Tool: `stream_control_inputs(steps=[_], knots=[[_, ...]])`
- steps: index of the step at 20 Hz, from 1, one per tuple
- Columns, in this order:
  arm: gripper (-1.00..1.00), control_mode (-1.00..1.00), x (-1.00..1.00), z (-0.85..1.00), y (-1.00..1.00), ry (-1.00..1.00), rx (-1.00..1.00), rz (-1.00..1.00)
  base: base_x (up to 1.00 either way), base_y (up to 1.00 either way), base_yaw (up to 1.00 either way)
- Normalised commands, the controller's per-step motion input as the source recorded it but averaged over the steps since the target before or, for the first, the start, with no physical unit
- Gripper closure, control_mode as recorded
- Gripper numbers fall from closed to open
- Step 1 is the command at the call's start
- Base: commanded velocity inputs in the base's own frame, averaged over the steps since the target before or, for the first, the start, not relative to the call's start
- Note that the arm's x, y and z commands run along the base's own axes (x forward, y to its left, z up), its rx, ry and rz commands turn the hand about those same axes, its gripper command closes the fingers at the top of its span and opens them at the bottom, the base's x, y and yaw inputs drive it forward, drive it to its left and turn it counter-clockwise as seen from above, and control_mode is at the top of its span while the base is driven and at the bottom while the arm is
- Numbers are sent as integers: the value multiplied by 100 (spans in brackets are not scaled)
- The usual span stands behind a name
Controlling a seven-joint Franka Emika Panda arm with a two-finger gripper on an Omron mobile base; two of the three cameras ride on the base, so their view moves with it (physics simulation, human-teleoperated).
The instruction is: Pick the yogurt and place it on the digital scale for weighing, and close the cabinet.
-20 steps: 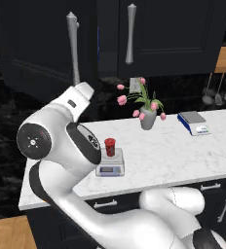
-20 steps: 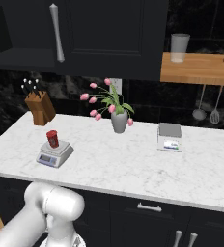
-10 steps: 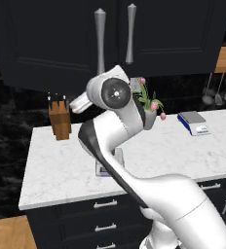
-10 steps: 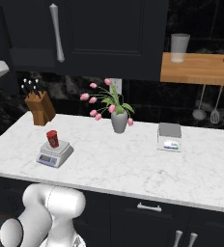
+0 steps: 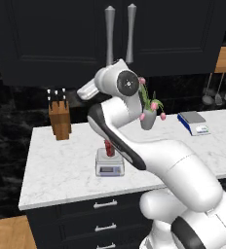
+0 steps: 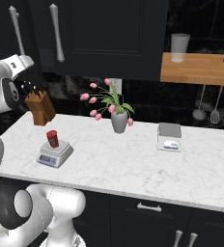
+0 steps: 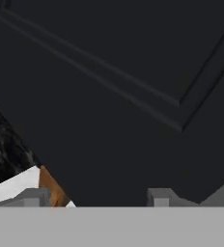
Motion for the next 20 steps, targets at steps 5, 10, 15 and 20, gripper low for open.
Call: stream_control_inputs(steps=[5, 10, 15, 20], knots=[[-100, -100, 100, 0, -4, 0, 0, 0, 0, 0, 0], [-100, -100, 100, 0, -5, 0, 0, 0, 0, 0, 0], [-100, -100, 100, 0, -3, 0, 0, 0, 0, 0, 0], [-100, -100, 95, -38, -1, 0, -2, 0, 0, 0, 0]])
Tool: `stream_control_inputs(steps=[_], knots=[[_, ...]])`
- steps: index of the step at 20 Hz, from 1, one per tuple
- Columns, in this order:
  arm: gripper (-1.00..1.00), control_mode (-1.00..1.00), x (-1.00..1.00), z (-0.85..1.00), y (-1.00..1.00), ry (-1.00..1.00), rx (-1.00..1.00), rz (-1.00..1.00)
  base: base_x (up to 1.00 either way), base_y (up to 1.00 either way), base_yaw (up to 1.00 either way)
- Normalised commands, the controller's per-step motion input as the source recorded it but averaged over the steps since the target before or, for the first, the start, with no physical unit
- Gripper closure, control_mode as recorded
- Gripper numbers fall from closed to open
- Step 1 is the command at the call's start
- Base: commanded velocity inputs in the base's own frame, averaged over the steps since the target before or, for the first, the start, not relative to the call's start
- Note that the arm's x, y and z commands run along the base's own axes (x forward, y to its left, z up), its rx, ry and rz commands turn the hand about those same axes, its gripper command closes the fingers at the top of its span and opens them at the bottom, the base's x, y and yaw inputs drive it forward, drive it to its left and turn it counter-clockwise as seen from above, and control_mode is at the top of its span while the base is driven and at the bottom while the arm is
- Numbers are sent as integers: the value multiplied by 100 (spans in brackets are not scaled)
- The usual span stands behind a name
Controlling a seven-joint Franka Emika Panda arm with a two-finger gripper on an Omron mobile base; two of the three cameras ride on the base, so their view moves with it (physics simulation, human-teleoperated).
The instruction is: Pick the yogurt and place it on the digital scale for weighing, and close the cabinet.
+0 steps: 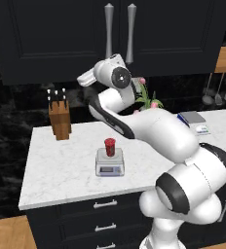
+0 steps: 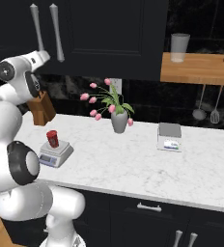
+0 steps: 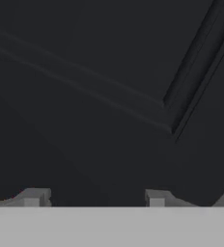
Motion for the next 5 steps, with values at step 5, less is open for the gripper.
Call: stream_control_inputs(steps=[5], knots=[[-100, -100, 62, -23, -20, 28, 0, 0, 0, 0, 0]])
